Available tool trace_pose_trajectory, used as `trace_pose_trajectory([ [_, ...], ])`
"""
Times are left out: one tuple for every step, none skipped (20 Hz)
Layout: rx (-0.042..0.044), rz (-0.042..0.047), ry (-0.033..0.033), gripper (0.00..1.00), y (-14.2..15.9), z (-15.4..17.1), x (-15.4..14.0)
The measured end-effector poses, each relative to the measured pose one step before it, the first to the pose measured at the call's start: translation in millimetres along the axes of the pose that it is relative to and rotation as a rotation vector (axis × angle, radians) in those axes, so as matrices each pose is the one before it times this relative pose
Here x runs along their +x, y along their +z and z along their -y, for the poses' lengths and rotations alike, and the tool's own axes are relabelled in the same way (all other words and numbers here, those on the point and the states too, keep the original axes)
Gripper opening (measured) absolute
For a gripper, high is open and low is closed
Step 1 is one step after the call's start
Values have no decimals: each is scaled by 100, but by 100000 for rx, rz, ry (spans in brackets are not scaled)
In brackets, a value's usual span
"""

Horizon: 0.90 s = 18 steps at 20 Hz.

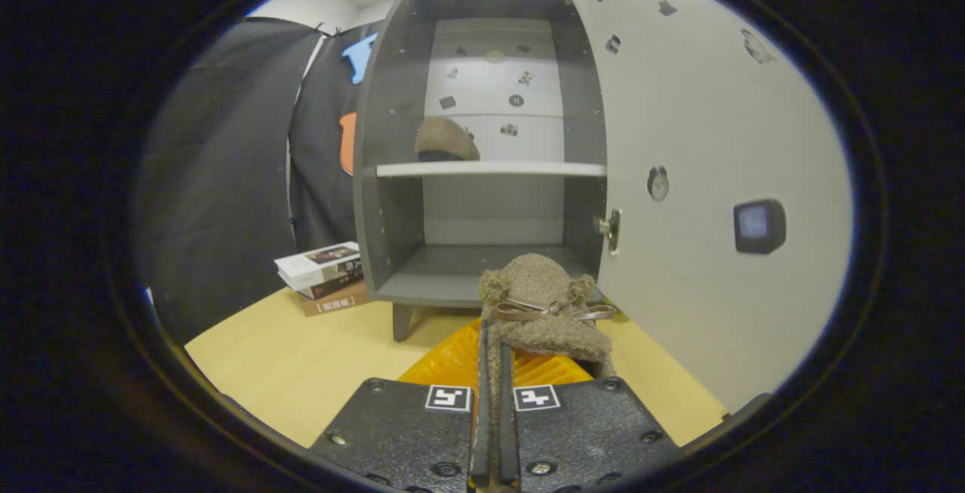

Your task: Open the shoe cabinet door, grab the shoes and put them into the shoe cabinet, then close the shoe cabinet door.

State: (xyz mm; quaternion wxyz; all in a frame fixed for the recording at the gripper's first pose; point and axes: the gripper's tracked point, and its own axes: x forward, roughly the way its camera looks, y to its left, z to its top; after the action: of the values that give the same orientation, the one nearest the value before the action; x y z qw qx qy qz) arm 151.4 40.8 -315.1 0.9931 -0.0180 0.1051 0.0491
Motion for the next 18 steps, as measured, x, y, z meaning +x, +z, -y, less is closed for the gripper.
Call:
trace_pose_trajectory([
  [-890,2376,496,8,1510,-24,-615],
  [-1397,1943,-101,8,1390,156,-429],
  [-1097,2454,-140,8,1531,194,-358],
  [-819,1807,-24,8,1454,186,-303],
  [-227,1396,118,8,1242,92,-291],
  [-1,694,650,8,1291,-26,-242],
  [-422,554,1333,8,1266,-200,-157],
  [-639,573,1426,8,1331,-232,108],
  [-1315,138,1338,8,1234,-231,29],
  [-1805,-401,1837,8,1104,-341,-52],
  [-1203,181,1361,8,1066,-259,-127],
  [-248,-4,1799,8,1161,-267,-143],
  [-674,-62,1222,8,919,-313,5],
  [-2051,216,1113,8,1002,-141,72],
  [-2899,-133,1199,8,841,-92,432],
  [-3110,-274,754,8,747,-36,350],
  [-1346,-649,162,8,595,189,533],
  [116,-2228,-430,8,483,165,705],
])
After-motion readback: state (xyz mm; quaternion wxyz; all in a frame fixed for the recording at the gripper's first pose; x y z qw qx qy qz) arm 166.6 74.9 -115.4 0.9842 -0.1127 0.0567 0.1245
